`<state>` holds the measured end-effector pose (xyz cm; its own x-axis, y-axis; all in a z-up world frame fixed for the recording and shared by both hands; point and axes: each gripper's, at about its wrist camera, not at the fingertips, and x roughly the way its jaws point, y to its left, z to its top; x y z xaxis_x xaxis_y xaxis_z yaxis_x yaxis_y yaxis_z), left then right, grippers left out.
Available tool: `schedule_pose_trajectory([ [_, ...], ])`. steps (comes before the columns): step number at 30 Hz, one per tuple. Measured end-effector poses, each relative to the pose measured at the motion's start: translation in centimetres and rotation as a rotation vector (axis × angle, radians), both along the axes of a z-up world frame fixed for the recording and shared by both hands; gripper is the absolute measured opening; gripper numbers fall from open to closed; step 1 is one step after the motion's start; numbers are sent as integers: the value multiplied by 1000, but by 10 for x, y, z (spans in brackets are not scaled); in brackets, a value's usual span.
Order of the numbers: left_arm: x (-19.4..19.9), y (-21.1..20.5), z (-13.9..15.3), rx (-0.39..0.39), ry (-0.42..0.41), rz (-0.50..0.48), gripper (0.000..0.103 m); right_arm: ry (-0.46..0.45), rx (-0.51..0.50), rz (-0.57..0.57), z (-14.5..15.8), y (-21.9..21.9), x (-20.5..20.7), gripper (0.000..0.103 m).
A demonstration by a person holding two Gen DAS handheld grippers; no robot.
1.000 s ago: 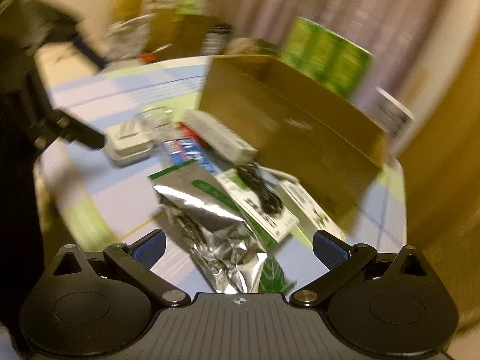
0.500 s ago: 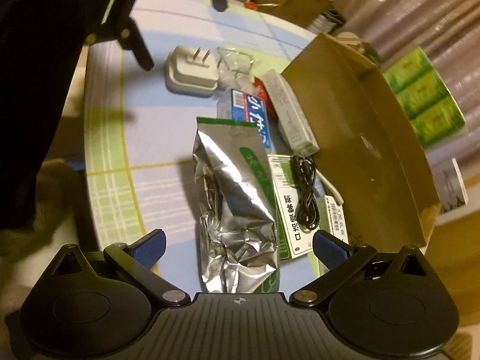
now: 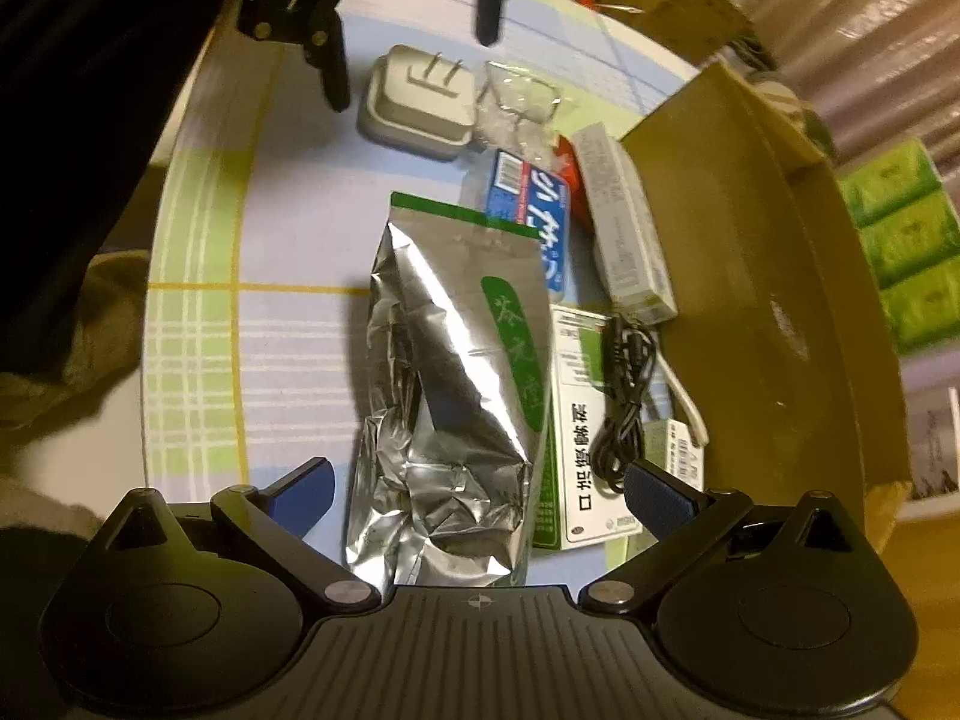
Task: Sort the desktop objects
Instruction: 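Reach left tool to white plug adapter while right tool reaches silver tea bag, then close left tool on white plug adapter while right tool closes on silver tea bag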
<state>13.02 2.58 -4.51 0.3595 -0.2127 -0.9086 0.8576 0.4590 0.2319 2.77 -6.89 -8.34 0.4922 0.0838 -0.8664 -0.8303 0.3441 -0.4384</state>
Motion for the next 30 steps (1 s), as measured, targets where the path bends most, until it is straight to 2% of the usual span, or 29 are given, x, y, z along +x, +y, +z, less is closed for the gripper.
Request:
schedule_pose_trajectory([
  [4,-2,-4,-6,66,-13,-167,84,23,4,11,-1,-1,5,99],
  [5,0,-4,-7,68,4,-191,80,26,7,9,-1,-1,6,99],
  [10,10,-5,-10,77,54,-257,80,40,16,5,-4,-2,6,99],
  [15,17,-6,-16,77,85,-273,80,65,27,3,-5,-3,2,99],
  [18,16,-6,-18,87,132,-298,76,82,39,6,-3,-4,3,99],
  [21,11,-6,-19,89,139,-336,76,102,43,10,-2,-4,5,95],
  [25,14,-11,-23,80,136,-300,74,120,34,9,-4,-3,11,86],
  [27,19,-14,-24,69,145,-274,76,125,37,11,-2,-2,13,84],
  [30,27,-15,-25,44,176,-247,68,140,45,16,-1,-2,18,83],
])
